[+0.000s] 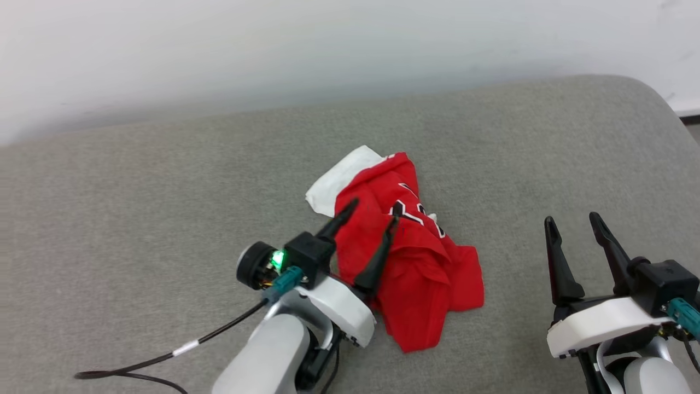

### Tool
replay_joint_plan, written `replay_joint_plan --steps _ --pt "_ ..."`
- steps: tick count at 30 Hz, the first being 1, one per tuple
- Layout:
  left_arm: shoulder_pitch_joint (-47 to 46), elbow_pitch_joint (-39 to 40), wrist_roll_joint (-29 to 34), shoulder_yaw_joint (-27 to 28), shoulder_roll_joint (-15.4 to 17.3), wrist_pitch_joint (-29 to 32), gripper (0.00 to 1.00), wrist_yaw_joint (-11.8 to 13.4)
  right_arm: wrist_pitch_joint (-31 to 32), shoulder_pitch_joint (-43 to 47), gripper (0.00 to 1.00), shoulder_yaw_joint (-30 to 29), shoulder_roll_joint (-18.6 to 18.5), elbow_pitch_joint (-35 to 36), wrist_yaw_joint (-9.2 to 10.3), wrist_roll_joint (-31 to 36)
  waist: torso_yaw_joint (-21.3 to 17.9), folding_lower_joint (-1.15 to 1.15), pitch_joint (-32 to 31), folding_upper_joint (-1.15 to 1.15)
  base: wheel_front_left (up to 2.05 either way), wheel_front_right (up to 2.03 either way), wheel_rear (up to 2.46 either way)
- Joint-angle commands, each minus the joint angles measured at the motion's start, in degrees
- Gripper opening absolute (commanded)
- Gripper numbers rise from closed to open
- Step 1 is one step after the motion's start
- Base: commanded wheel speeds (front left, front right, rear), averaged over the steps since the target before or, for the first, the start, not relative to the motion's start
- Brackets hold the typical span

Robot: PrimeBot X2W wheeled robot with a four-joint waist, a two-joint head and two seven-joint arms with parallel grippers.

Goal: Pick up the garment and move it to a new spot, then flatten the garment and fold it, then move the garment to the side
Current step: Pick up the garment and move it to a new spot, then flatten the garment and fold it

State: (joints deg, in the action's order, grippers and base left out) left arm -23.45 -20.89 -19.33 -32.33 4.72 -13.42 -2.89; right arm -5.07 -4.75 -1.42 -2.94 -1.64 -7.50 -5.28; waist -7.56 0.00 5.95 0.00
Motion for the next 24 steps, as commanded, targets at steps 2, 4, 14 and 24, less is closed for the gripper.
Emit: replay_joint_plan --steps 2,4,14,24 --pt "1.3 1.7 -0.1 1.8 0.8 -0.9 1.0 1.6 0.4 1.0 1.0 -0.2 0.1 0.5 0.02 0.3 2.4 0.0 -2.2 0.0 0.0 0.0 0.0" --pt "2.4 2.8 -0.3 3.7 1.5 -1.4 1.0 3.2 0.8 1.5 1.0 -0.2 0.1 0.8 0.02 0.4 3.2 0.0 -2.9 0.0 0.0 0.0 0.0" --pt "10.7 6.4 -3.2 14.4 7.0 -1.8 1.0 8.4 2.0 4.0 1.0 0.1 0.0 2.0 0.02 0.2 5.4 0.0 -5.4 0.0 0.0 0.0 0.0" --pt "14.6 7.0 -3.2 14.5 9.1 -1.1 1.0 8.6 3.0 6.5 1.0 0.1 0.0 3.3 0.02 -0.3 5.3 0.0 -6.3 0.0 0.0 0.0 0.0"
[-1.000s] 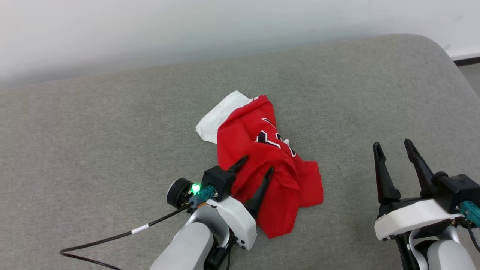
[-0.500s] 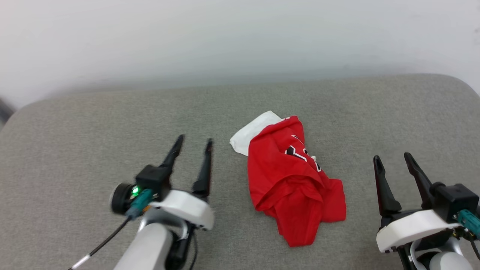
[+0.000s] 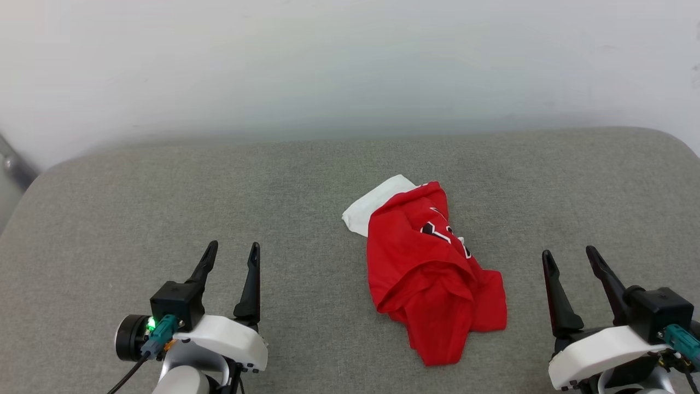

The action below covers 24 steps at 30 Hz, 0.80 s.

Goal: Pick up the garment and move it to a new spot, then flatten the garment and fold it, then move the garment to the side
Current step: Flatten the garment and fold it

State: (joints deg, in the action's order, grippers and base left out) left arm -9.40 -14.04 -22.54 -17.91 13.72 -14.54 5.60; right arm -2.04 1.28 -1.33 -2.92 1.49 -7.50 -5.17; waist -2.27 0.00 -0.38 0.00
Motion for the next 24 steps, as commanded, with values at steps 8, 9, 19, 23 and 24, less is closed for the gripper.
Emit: replay_joint_plan --steps 8,9,19,23,24 --pt "0.0 0.3 -0.1 -0.3 0.1 0.2 1.0 0.6 0.3 0.3 1.0 0.3 0.0 0.6 0.02 -0.6 -0.1 0.0 0.1 0.0 0.0 0.0 0.0" --pt "-0.1 0.4 -0.1 -0.2 0.3 0.3 1.0 0.5 0.3 0.2 1.0 0.3 0.0 0.6 0.02 -0.6 0.0 0.0 0.2 0.0 0.0 0.0 0.0" --pt "-7.9 1.0 0.0 -3.6 -0.6 7.9 1.0 -1.6 -0.1 -2.1 1.0 0.4 0.0 1.1 0.02 -0.1 -0.1 0.0 2.9 0.0 0.0 0.0 0.0" --pt "-15.1 -1.1 0.1 -6.9 -2.1 13.5 1.0 -4.5 -0.3 -3.5 1.0 0.8 0.0 1.0 0.02 -0.3 -1.3 0.0 5.3 0.0 0.0 0.0 0.0" --pt "-16.6 -2.0 -0.1 -7.6 -2.4 15.0 1.0 -5.3 -0.4 -3.8 1.0 1.0 0.0 0.8 0.02 -0.3 -1.9 0.0 5.9 0.0 0.0 0.0 0.0"
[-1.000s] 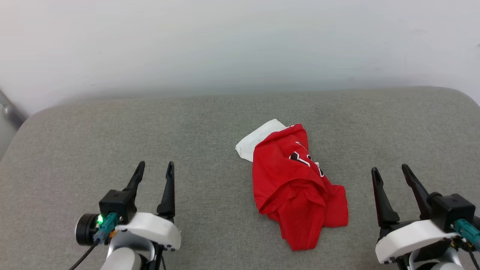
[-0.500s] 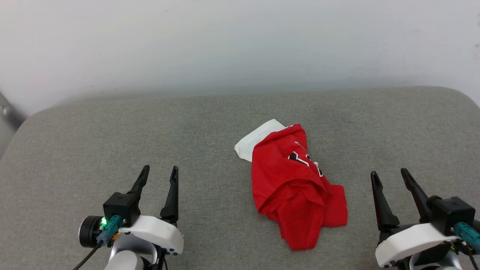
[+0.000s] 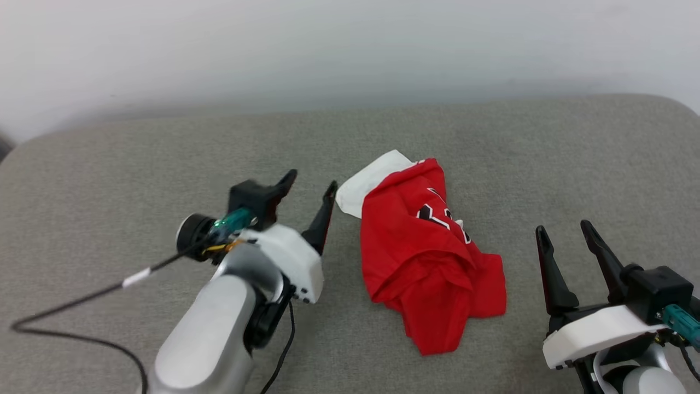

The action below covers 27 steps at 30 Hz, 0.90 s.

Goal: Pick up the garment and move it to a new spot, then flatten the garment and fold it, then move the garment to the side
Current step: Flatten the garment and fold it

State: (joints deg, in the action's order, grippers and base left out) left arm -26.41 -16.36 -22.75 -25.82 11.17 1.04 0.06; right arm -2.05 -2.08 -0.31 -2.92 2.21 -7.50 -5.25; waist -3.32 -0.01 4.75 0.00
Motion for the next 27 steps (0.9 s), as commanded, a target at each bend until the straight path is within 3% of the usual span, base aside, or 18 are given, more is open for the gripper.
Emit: replay_joint_plan --steps 1,8,19,22,23,27 --pt "-1.0 -0.9 0.0 -0.5 -0.1 1.2 1.0 -0.5 -0.4 -0.7 1.0 0.2 0.0 0.0 0.02 -0.2 -1.4 0.01 1.5 0.0 0.0 0.0 0.0" --pt "-8.3 -10.7 -1.2 -4.8 -1.3 12.8 1.0 -4.5 -1.6 -2.5 1.0 0.5 0.0 -1.3 0.02 -1.1 -5.5 0.01 5.4 0.0 0.0 0.0 0.0" --pt "-11.9 -21.6 -4.4 -10.7 -0.3 29.2 1.0 -7.1 -3.6 -4.1 1.0 1.0 0.0 -4.0 0.02 -2.2 -8.8 0.01 8.3 0.0 0.0 0.0 0.0" --pt "-11.2 -23.1 -6.2 -12.1 -0.3 33.2 0.11 -7.4 -3.9 -4.3 1.0 1.3 0.0 -4.7 0.02 -2.4 -9.2 0.01 8.3 0.0 0.0 0.0 0.0" --pt "-11.0 -23.2 -6.9 -12.5 -0.4 34.1 0.0 -7.5 -4.0 -4.4 1.0 1.3 0.0 -4.8 0.02 -2.4 -9.3 0.01 8.3 0.0 0.0 0.0 0.0" --pt "-11.7 -21.8 -7.8 -13.9 0.1 33.9 0.0 -7.5 -4.1 -4.6 1.0 1.2 0.0 -5.2 0.02 -2.6 -9.4 0.01 8.3 0.0 0.0 0.0 0.0"
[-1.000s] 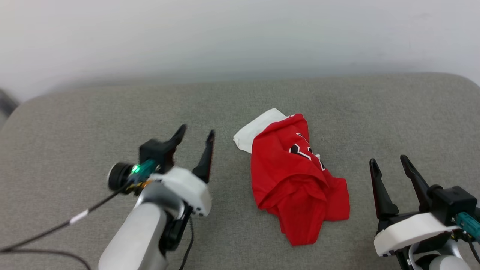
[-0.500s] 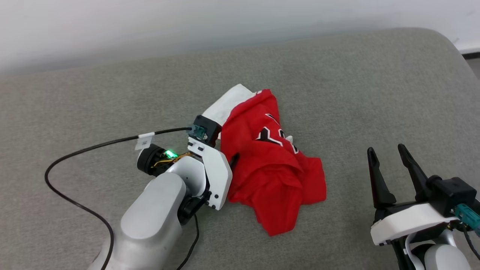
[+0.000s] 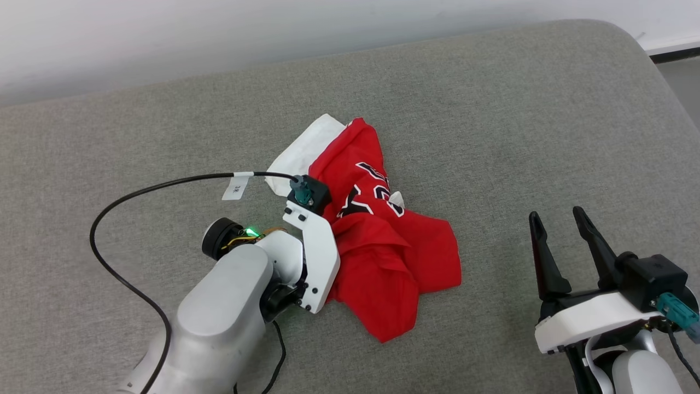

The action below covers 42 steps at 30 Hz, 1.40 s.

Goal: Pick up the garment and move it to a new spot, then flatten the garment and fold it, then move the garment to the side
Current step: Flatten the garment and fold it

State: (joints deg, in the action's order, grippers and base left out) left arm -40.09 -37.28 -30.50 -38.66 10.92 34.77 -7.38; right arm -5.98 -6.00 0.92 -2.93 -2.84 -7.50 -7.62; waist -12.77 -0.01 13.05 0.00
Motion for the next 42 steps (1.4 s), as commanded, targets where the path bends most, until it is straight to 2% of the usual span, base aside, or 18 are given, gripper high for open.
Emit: replay_joint_plan --steps 1,9,15,19,20,26,31,35,39,40,41,42 --pt "1.6 -0.3 0.0 -1.3 0.6 -0.6 0.0 -0.1 -0.2 -0.6 1.0 -0.2 0.0 -0.2 0.02 -0.2 0.1 0.01 -0.1 0.0 0.0 0.0 0.0" --pt "-0.8 5.4 2.6 -0.7 2.7 -9.4 0.0 1.2 0.2 0.7 1.0 -1.2 0.0 0.0 0.02 0.5 3.2 0.01 -2.0 0.0 0.0 0.0 0.0" --pt "2.3 12.8 4.5 0.4 5.6 -13.9 0.0 4.7 0.8 1.8 1.0 -2.2 0.0 1.0 0.02 1.2 7.0 0.01 -3.9 0.0 0.0 0.0 0.0" --pt "7.7 19.6 3.7 2.3 9.0 -14.8 0.0 8.0 1.5 2.8 1.0 -2.8 0.0 1.8 0.02 1.8 9.5 0.01 -5.4 0.0 0.0 0.0 0.0" --pt "7.7 19.6 3.7 2.3 9.0 -14.8 0.0 8.0 1.5 2.8 1.0 -2.8 0.0 1.8 0.02 1.8 9.5 0.01 -5.4 0.0 0.0 0.0 0.0" --pt "23.5 29.1 -0.1 6.0 14.7 -13.2 0.0 15.1 2.3 4.6 1.0 -3.1 0.0 2.4 0.02 1.8 12.1 0.01 -8.2 0.0 0.0 0.0 0.0" --pt "37.3 33.5 -4.5 8.0 16.9 -11.3 0.0 20.5 3.4 6.4 1.0 -3.1 0.0 2.9 0.02 2.1 13.4 0.01 -10.6 0.0 0.0 0.0 0.0" --pt "46.1 35.2 -8.3 8.4 16.7 -10.1 0.0 22.9 4.0 7.6 1.0 -3.0 0.0 3.6 0.02 2.3 13.8 0.01 -12.2 0.0 0.0 0.0 0.0" --pt "50.4 36.1 -10.0 8.1 16.2 -9.6 0.0 23.7 4.5 8.7 1.0 -2.9 0.0 4.4 0.02 2.3 14.0 0.01 -13.1 0.0 0.0 0.0 0.0" --pt "50.5 36.4 -10.2 8.1 16.0 -10.2 0.27 23.7 4.6 8.9 1.0 -2.9 0.0 4.6 0.02 2.4 14.0 0.01 -13.1 0.0 0.0 0.0 0.0" --pt "50.3 36.6 -10.0 8.0 15.9 -10.7 0.91 23.3 4.7 9.1 1.0 -2.9 0.0 4.8 0.02 2.4 14.0 0.01 -13.2 0.0 0.0 0.0 0.0" --pt "49.6 36.9 -9.5 8.2 15.7 -11.7 1.0 23.2 4.8 9.2 1.0 -2.9 0.0 5.0 0.02 2.4 13.9 0.01 -13.2 0.0 0.0 0.0 0.0"
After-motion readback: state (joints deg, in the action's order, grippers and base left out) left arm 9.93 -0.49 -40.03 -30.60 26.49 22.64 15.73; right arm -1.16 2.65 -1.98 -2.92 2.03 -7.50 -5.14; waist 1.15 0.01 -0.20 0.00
